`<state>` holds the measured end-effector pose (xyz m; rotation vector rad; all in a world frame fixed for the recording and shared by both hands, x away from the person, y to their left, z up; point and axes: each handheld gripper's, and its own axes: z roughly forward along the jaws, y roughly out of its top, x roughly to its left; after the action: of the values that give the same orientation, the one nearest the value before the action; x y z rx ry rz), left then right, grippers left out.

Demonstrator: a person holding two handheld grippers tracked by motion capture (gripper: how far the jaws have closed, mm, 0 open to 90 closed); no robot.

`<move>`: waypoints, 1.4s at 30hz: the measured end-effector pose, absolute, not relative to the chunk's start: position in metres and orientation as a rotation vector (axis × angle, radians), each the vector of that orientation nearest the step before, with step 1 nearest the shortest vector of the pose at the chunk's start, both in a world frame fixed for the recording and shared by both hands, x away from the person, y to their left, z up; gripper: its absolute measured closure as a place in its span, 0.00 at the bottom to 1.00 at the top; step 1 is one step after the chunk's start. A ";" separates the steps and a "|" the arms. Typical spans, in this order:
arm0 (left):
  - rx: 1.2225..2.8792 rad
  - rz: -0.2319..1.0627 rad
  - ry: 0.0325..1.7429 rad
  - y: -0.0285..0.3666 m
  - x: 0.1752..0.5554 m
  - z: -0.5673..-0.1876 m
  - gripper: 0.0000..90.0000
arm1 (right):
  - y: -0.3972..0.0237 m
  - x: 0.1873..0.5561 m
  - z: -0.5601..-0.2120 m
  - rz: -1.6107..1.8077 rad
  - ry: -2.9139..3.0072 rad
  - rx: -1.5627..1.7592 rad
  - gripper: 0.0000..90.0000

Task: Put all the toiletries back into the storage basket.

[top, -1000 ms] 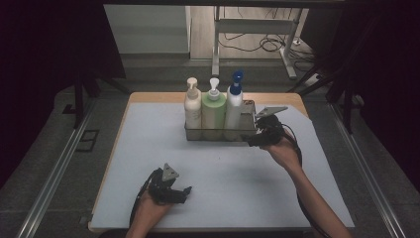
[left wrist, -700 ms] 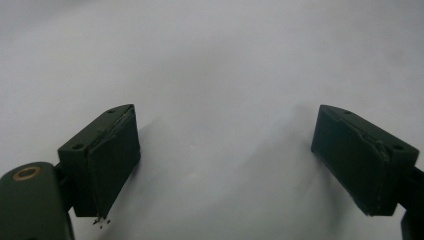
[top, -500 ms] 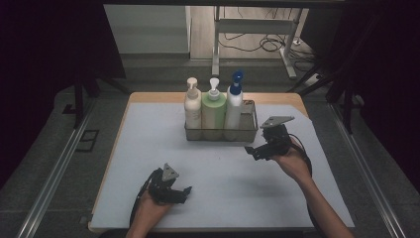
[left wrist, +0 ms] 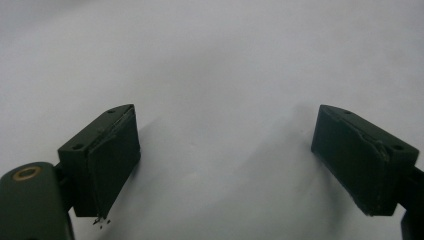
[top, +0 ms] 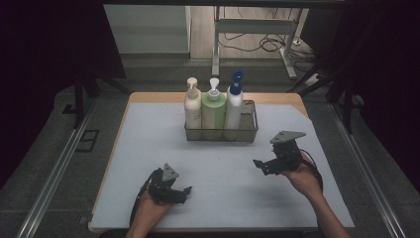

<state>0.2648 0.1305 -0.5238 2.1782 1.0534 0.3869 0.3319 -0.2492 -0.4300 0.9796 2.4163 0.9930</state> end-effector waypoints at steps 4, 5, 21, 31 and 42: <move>2.180 0.389 1.051 0.131 0.265 -0.524 0.13 | -0.256 0.325 -0.436 0.989 2.414 0.988 0.00; 2.180 0.389 1.051 0.131 0.265 -0.524 0.13 | -0.256 0.325 -0.436 0.989 2.414 0.988 0.00; 2.177 0.388 1.054 0.130 0.265 -0.524 0.13 | -0.276 0.303 -0.479 0.958 2.413 1.042 0.00; 2.177 0.388 1.054 0.130 0.265 -0.524 0.13 | -0.281 0.296 -0.501 0.976 2.417 1.055 0.00; 2.178 0.389 1.053 0.131 0.265 -0.524 0.13 | -0.280 0.292 -0.521 0.966 2.439 1.060 0.00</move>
<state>0.2647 0.1305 -0.5238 2.1778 1.0528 0.3886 0.2916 -0.2799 -0.5207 1.0603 2.4394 0.9659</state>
